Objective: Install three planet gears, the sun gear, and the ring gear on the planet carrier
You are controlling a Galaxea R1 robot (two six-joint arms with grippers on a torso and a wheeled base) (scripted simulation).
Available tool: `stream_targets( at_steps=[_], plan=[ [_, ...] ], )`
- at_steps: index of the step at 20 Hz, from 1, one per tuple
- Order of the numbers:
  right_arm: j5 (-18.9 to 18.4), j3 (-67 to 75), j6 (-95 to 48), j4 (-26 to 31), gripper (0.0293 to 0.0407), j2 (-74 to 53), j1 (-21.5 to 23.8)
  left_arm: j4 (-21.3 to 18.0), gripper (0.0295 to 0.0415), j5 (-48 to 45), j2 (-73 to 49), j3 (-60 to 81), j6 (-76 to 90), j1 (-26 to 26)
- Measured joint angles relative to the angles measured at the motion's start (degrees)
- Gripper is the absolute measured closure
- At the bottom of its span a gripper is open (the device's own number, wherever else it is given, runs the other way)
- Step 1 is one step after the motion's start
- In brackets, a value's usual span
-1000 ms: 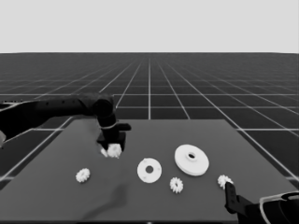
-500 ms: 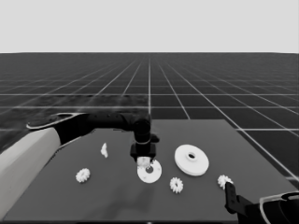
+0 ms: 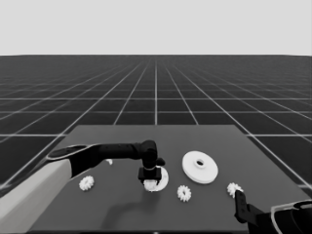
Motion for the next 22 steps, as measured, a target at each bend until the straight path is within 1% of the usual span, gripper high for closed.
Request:
stream_targets(
  at_steps=[1, 2, 3, 9, 10, 11, 12, 13, 15, 19, 20, 21, 22],
  plan=[
    [0.00, 0.00, 0.00, 0.00, 0.0315, 0.00, 0.00, 0.02, 0.0339, -0.01, 0.01, -0.03, 0.02, 0.02],
    [0.00, 0.00, 0.00, 0.00, 0.0315, 0.00, 0.00, 0.04, 0.0330, -0.02, 0.01, -0.04, 0.03, 0.03],
    [0.00, 0.00, 0.00, 0.00, 0.0315, 0.00, 0.00, 0.05, 0.0327, -0.03, 0.01, -0.05, 0.03, 0.04],
    [0.00, 0.00, 0.00, 0.00, 0.0315, 0.00, 0.00, 0.06, 0.0326, -0.03, 0.01, -0.06, 0.04, 0.04],
    [0.00, 0.00, 0.00, 0.00, 0.0315, 0.00, 0.00, -8.33, 0.0326, 2.74, -1.57, 6.90, -4.81, -6.67],
    [0.00, 0.00, 0.00, 0.00, 0.0315, 0.00, 0.00, -14.38, 0.0326, 2.86, -1.78, 9.00, -6.64, -13.73],
    [0.00, 0.00, 0.00, 0.00, 0.0315, 0.00, 0.00, -18.13, 0.0326, 2.47, -1.67, 9.03, -6.79, -17.98],
    [0.00, 0.00, 0.00, 0.00, 0.0315, 0.00, 0.00, -20.34, 0.0326, 2.20, -1.55, 8.62, -6.51, -20.41],
    [0.00, 0.00, 0.00, 0.00, 0.0315, 0.00, 0.00, -22.36, 0.0326, 1.99, -1.40, 7.97, -6.01, -22.53],
    [0.00, 0.00, 0.00, 0.00, 0.0315, 0.00, 0.00, -23.29, 0.0326, 1.91, -1.32, 7.58, -5.68, -23.40],
    [0.00, 0.00, 0.00, 0.00, 0.0315, 0.00, 0.00, -23.33, 0.0325, 1.97, -15.05, 23.58, -0.46, -23.44],
    [0.00, 0.00, 0.00, 0.00, 0.0315, 0.00, 0.00, -23.37, 0.0325, 2.40, -32.46, 28.42, 8.37, -23.50],
    [0.00, 0.00, 0.00, 0.00, 0.0315, 0.00, 0.00, -23.30, 0.0326, 2.84, -41.38, 25.81, 17.86, -23.55]
  ],
)
